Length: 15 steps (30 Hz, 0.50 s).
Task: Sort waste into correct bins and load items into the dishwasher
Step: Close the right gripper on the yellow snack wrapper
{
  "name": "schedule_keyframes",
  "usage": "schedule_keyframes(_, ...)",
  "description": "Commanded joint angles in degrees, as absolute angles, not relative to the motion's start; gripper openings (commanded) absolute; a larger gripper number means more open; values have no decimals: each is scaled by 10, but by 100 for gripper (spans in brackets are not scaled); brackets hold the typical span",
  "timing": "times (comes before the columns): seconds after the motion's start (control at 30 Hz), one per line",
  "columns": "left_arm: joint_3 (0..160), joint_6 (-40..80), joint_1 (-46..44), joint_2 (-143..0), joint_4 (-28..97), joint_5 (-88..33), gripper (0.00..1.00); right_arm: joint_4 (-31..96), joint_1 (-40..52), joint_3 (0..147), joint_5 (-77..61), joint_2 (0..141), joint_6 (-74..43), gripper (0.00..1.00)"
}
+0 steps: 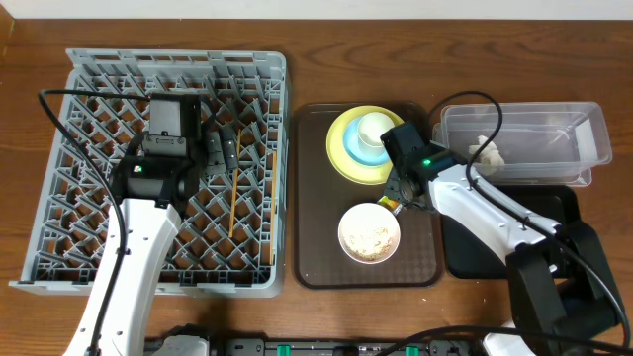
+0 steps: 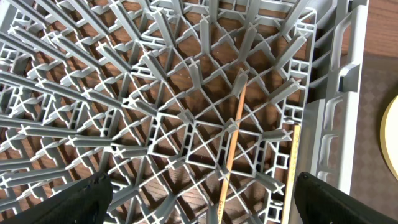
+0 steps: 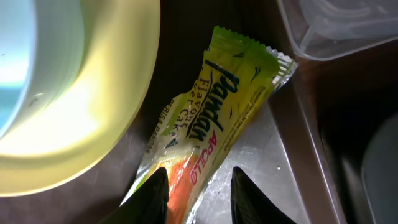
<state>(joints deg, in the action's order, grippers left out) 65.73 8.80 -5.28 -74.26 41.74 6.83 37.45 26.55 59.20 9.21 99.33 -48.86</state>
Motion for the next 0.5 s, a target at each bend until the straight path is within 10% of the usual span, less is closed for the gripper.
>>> schedule_keyframes(0.0, 660, 89, -50, -741, 417, 76, 95, 370, 261, 592, 98, 1015, -495, 31)
schedule_keyframes(0.23, 660, 89, -50, -742, 417, 76, 94, 365, 262, 591, 98, 1051, -495, 26)
schedule_keyframes(0.3, 660, 89, -50, -742, 417, 76, 94, 356, 262, 591, 98, 1057, -491, 4)
schedule_keyframes(0.47, 660, 89, -50, -742, 417, 76, 94, 356, 262, 592, 80, 1039, -469, 1)
